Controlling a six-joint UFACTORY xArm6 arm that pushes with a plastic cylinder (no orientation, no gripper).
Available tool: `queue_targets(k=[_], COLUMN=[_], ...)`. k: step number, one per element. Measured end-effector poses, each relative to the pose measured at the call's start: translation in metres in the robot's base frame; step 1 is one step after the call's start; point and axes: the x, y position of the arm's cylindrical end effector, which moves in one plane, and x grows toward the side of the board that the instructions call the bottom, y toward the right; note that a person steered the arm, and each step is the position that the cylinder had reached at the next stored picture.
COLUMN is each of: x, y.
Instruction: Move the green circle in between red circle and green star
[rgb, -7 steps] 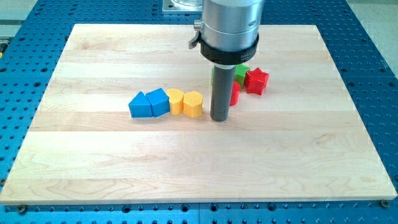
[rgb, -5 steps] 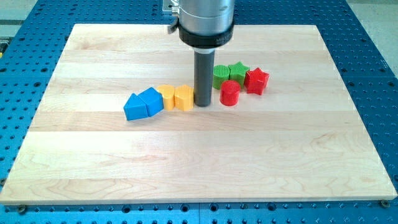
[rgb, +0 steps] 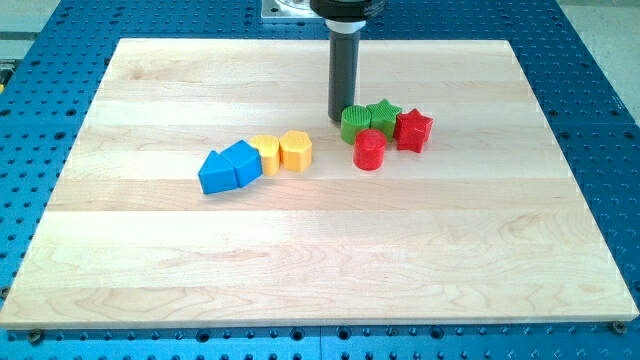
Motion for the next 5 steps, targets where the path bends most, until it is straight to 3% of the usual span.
queue_targets(k=[5], x=[0.047], y=[0.003])
